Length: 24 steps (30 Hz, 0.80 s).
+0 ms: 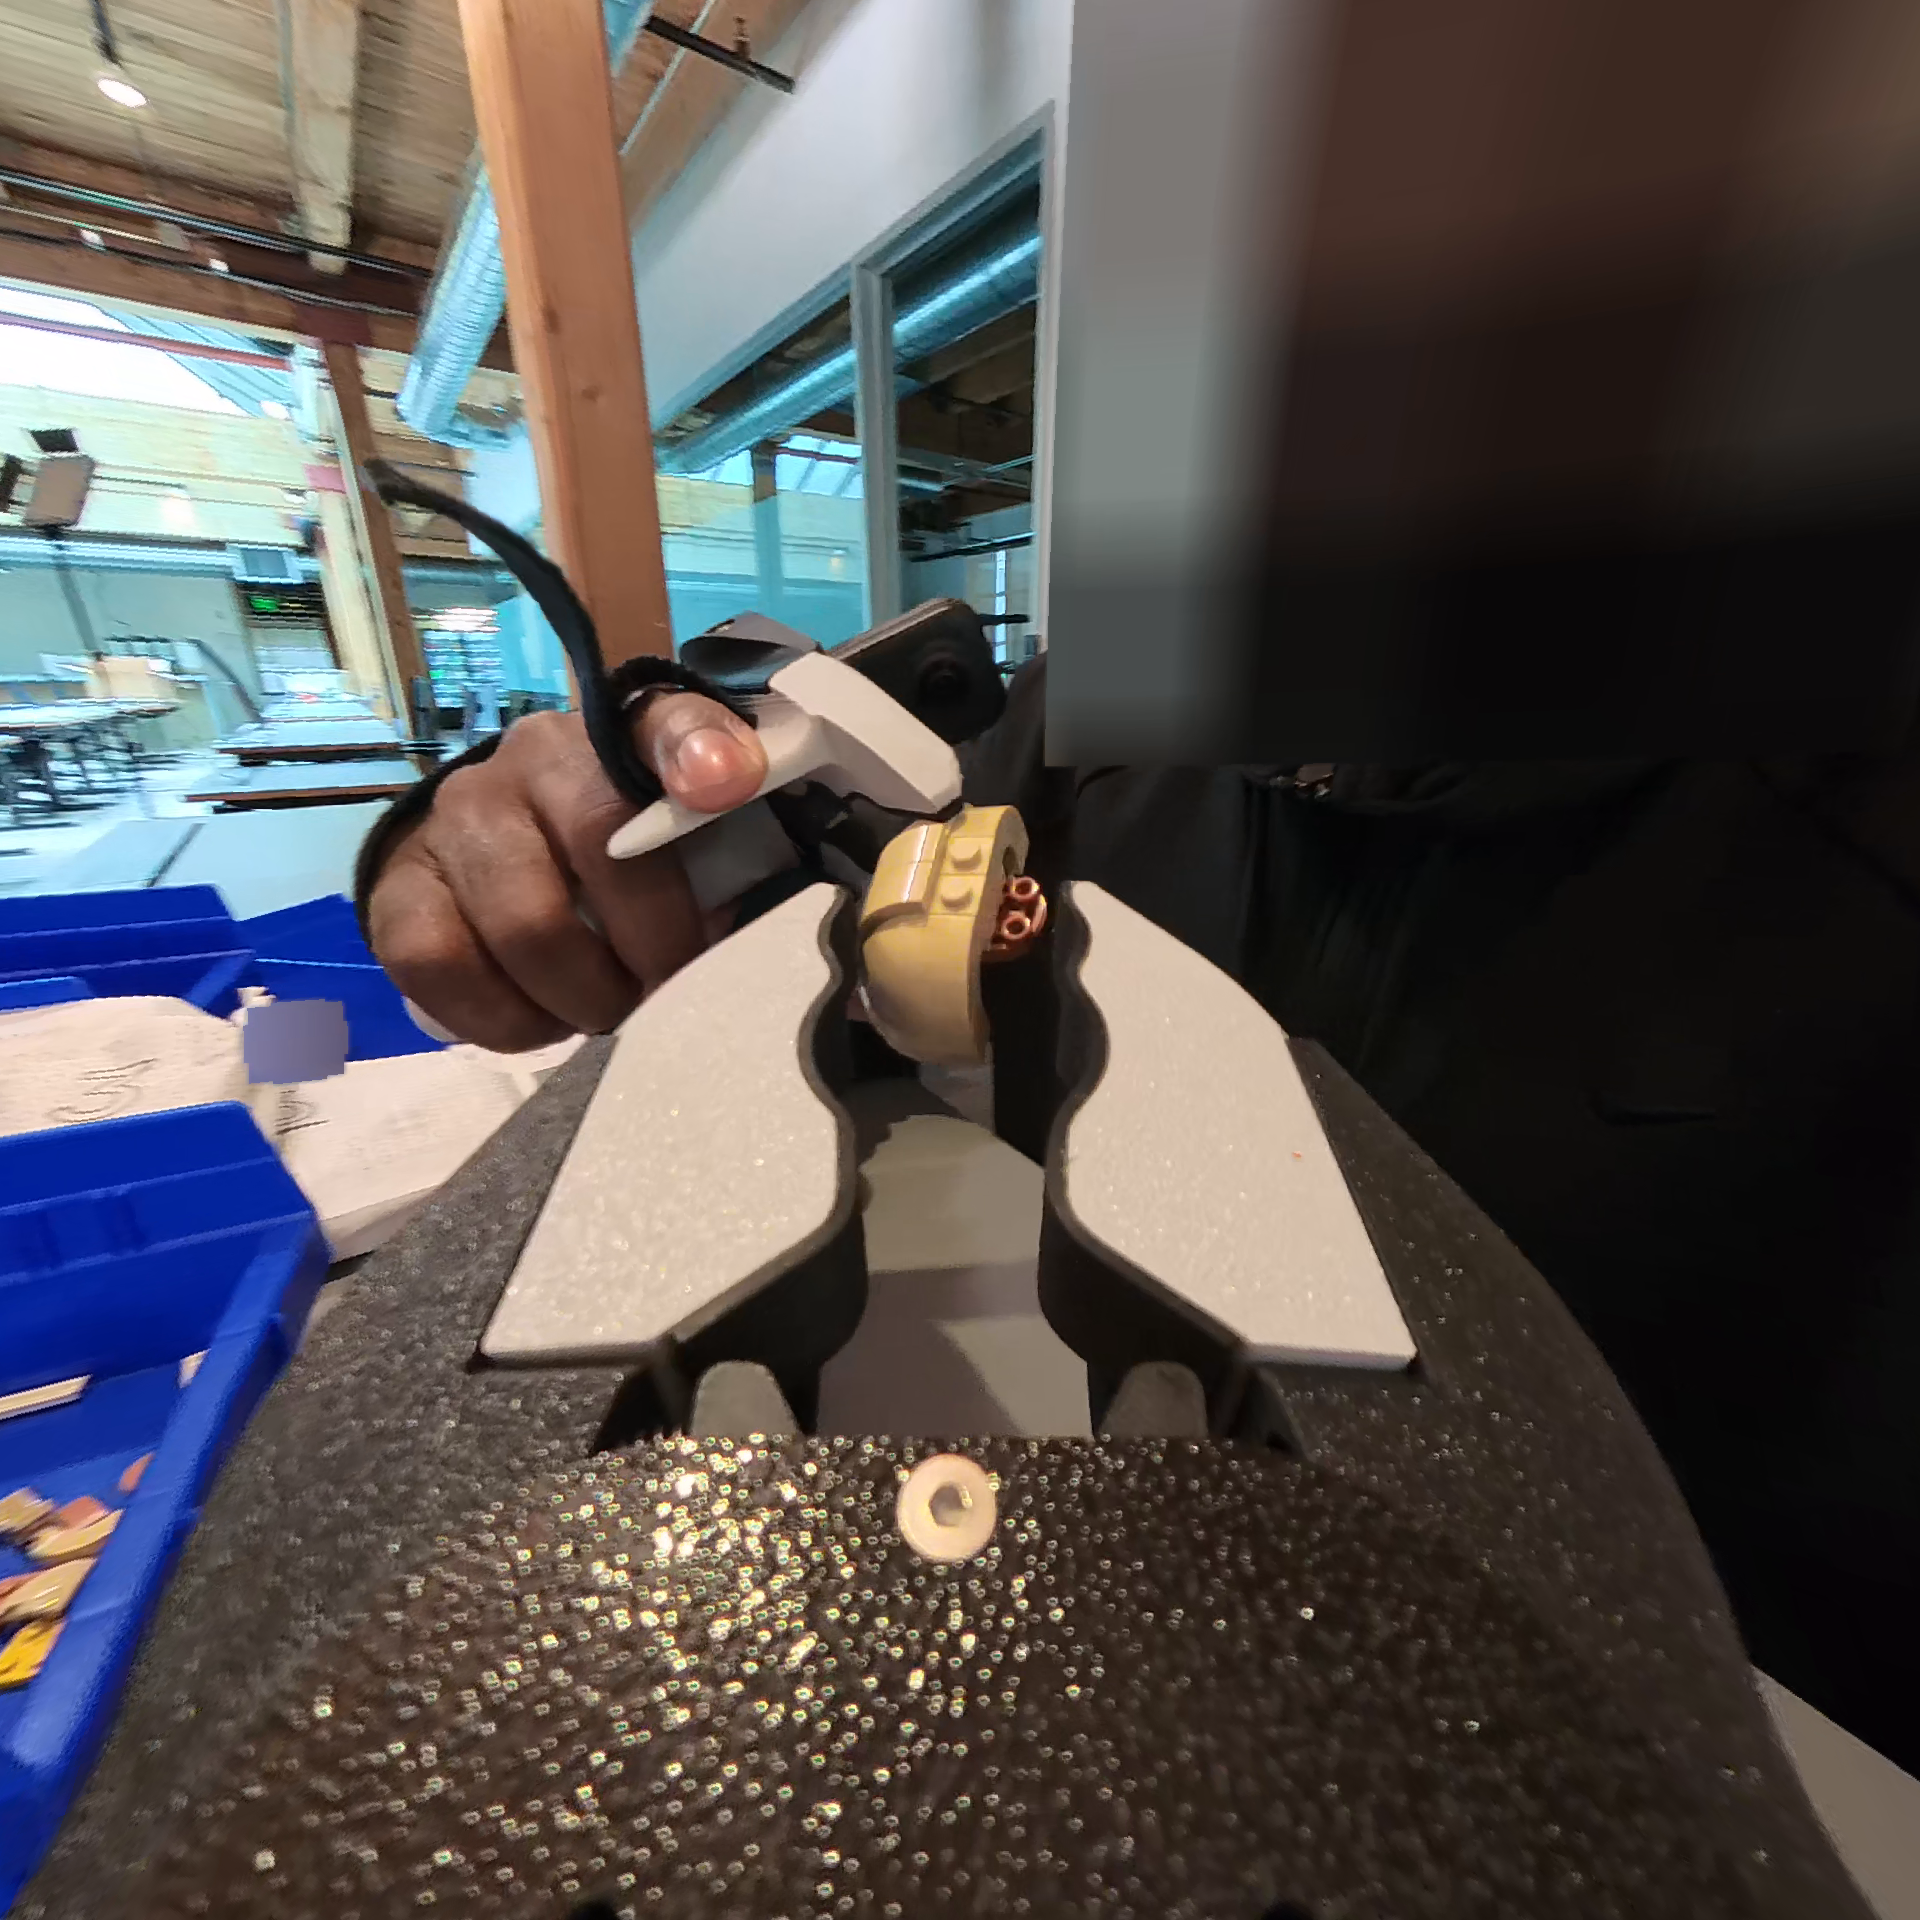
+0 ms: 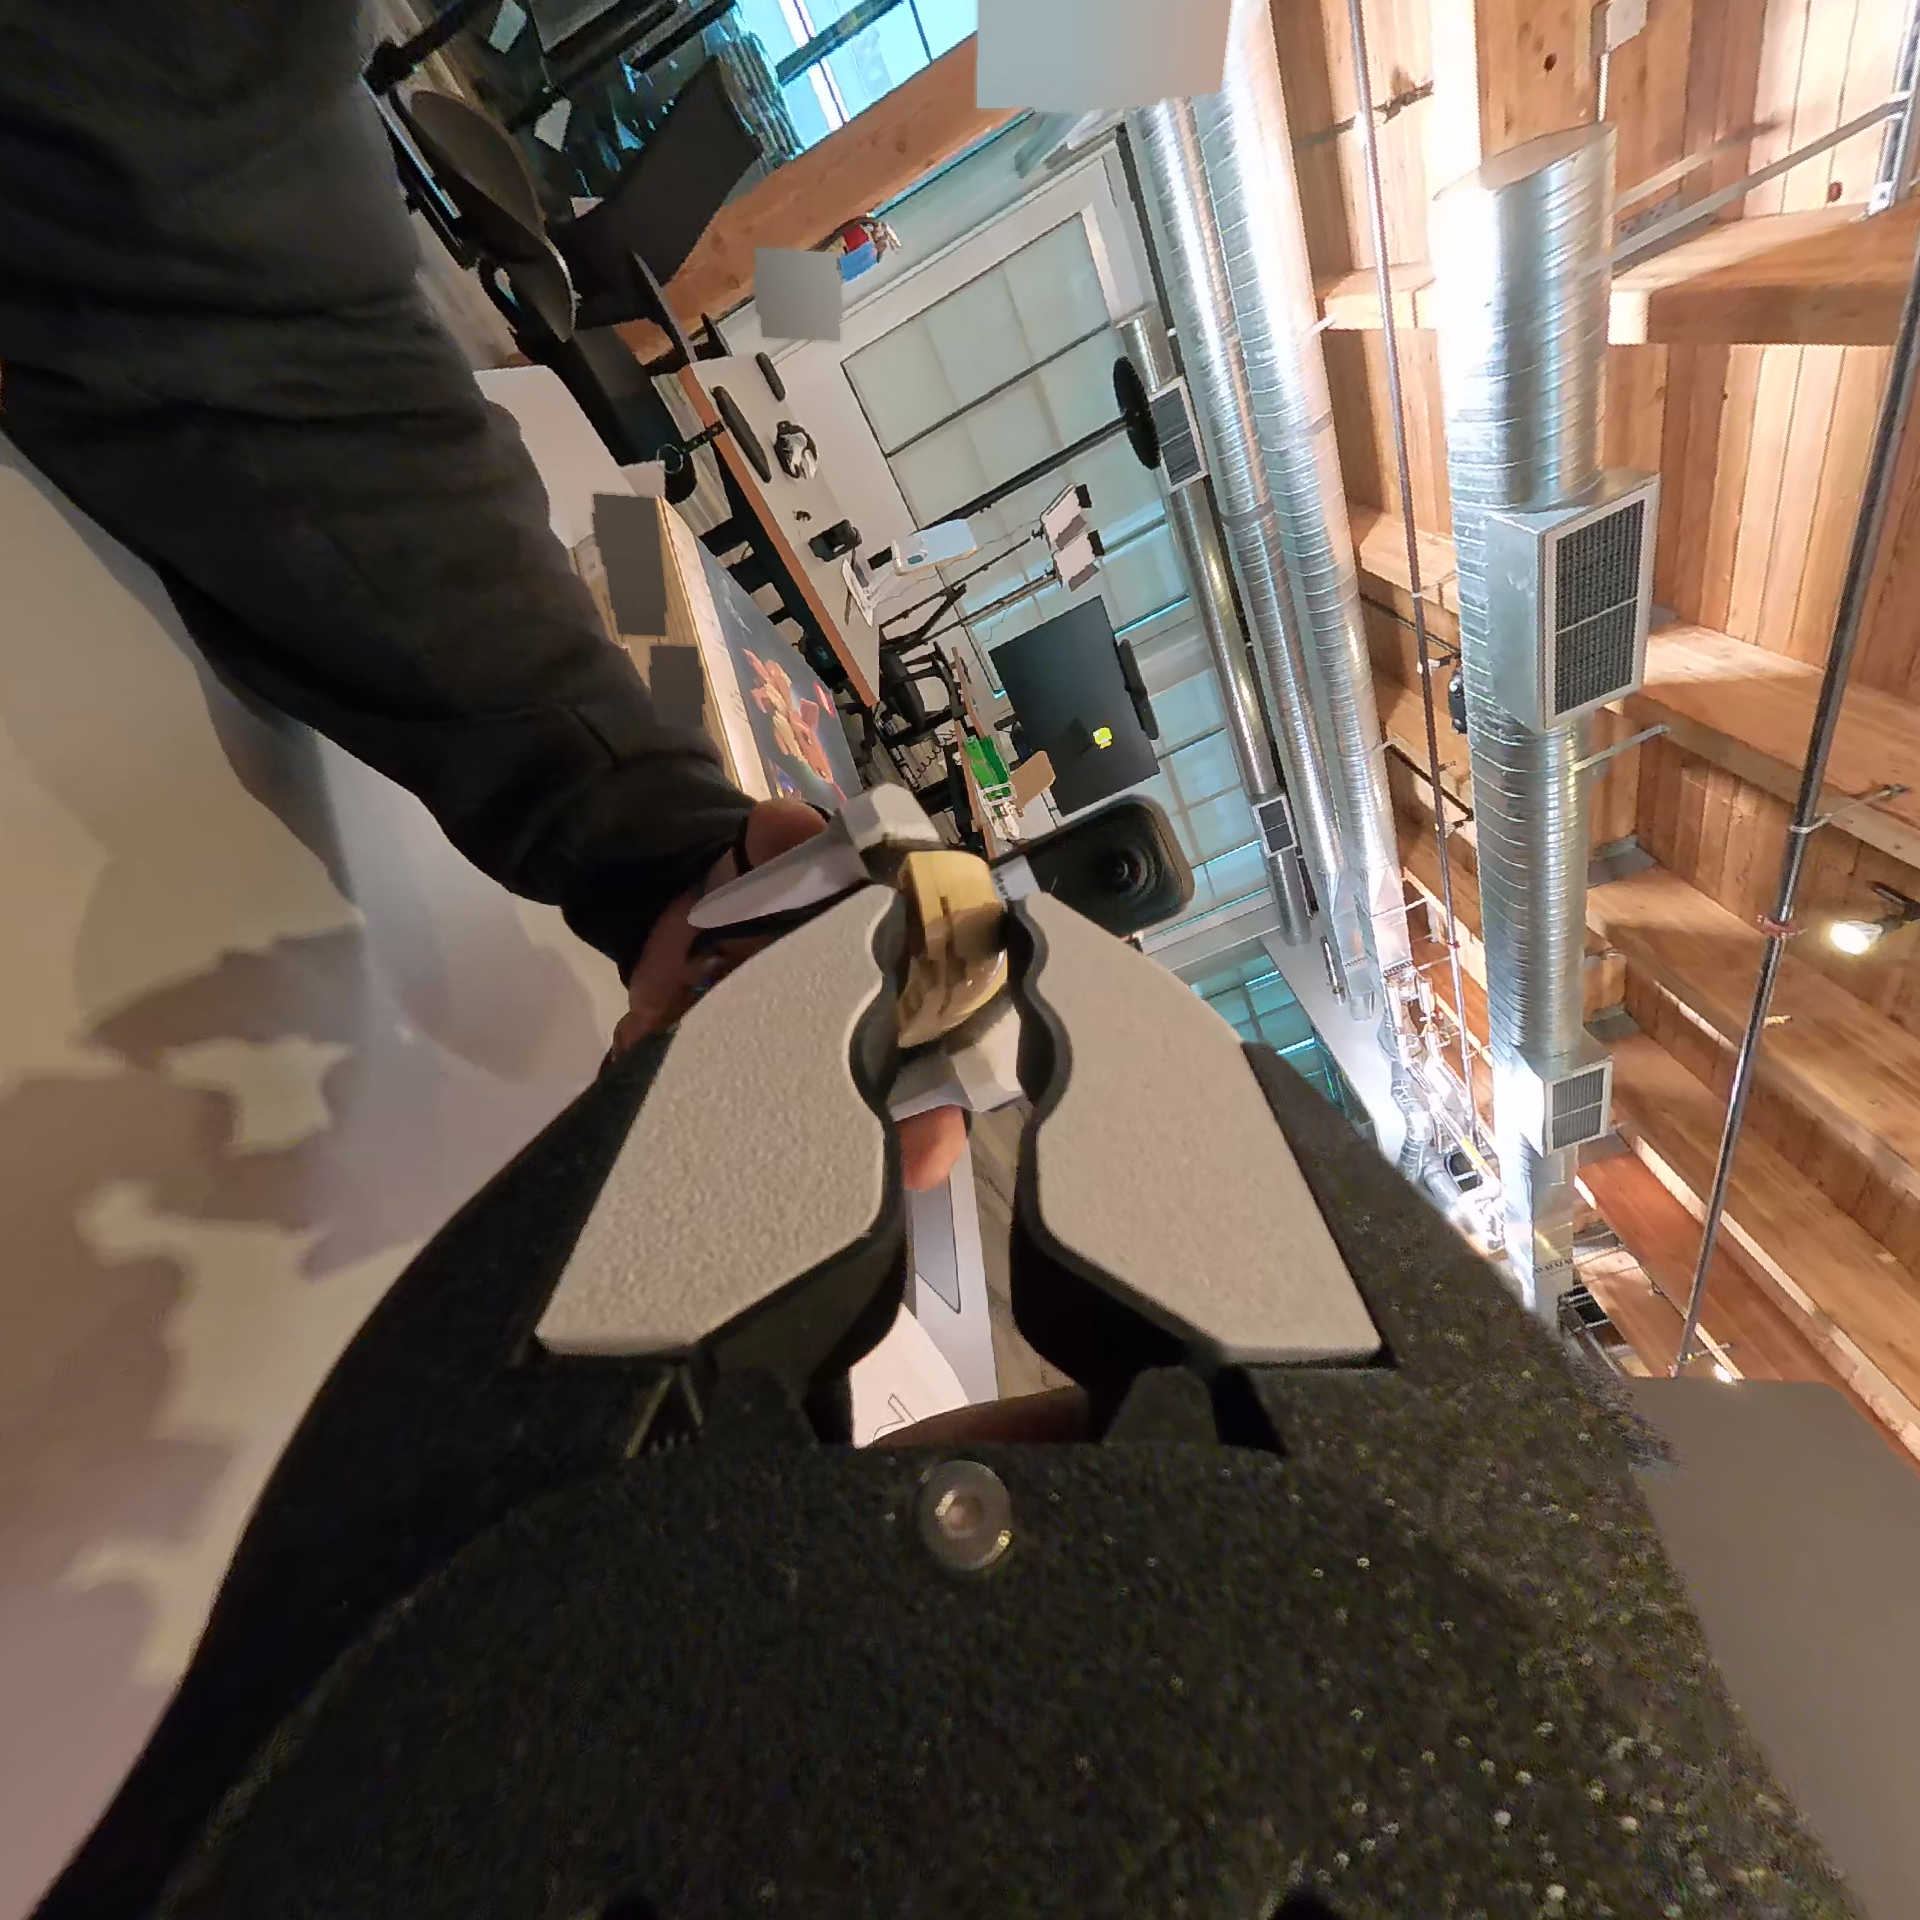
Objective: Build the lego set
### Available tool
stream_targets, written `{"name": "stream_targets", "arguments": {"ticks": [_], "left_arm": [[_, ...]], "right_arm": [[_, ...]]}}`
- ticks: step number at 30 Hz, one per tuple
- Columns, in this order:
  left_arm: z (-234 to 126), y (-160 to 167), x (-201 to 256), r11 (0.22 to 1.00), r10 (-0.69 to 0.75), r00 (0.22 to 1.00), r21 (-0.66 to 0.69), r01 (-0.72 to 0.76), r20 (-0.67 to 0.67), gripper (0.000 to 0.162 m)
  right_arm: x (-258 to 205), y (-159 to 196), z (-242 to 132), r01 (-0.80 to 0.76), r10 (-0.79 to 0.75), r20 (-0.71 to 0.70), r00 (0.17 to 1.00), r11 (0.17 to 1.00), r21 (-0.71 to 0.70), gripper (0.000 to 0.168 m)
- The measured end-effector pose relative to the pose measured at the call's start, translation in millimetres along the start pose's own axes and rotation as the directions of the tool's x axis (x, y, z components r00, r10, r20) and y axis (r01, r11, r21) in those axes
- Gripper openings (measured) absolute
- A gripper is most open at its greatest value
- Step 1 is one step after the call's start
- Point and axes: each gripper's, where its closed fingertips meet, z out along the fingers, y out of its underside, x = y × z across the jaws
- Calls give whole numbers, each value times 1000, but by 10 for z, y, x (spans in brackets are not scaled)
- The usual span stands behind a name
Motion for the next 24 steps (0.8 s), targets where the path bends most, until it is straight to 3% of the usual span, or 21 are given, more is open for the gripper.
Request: {"name": "stream_targets", "arguments": {"ticks": [5, 12, 19, 24], "left_arm": [[-51, -1, -78, 992, 116, 982, -66, -108, 151, 37], [-189, -132, -222, 904, 415, 819, -283, -321, 397, 36], [-278, -138, -433, 807, 588, 581, -459, -371, 563, 37], [-266, -194, -456, 838, 544, 552, -375, -397, 632, 37]], "right_arm": [[68, 61, 9, -90, 90, -34, 995, 996, -13, 17], [223, 180, -9, -332, 333, -101, 938, 943, 30, 17], [418, 321, -49, -641, 661, -144, 737, 750, 163, 17], [429, 349, -52, -708, 742, -124, 659, 667, 232, 17]]}}
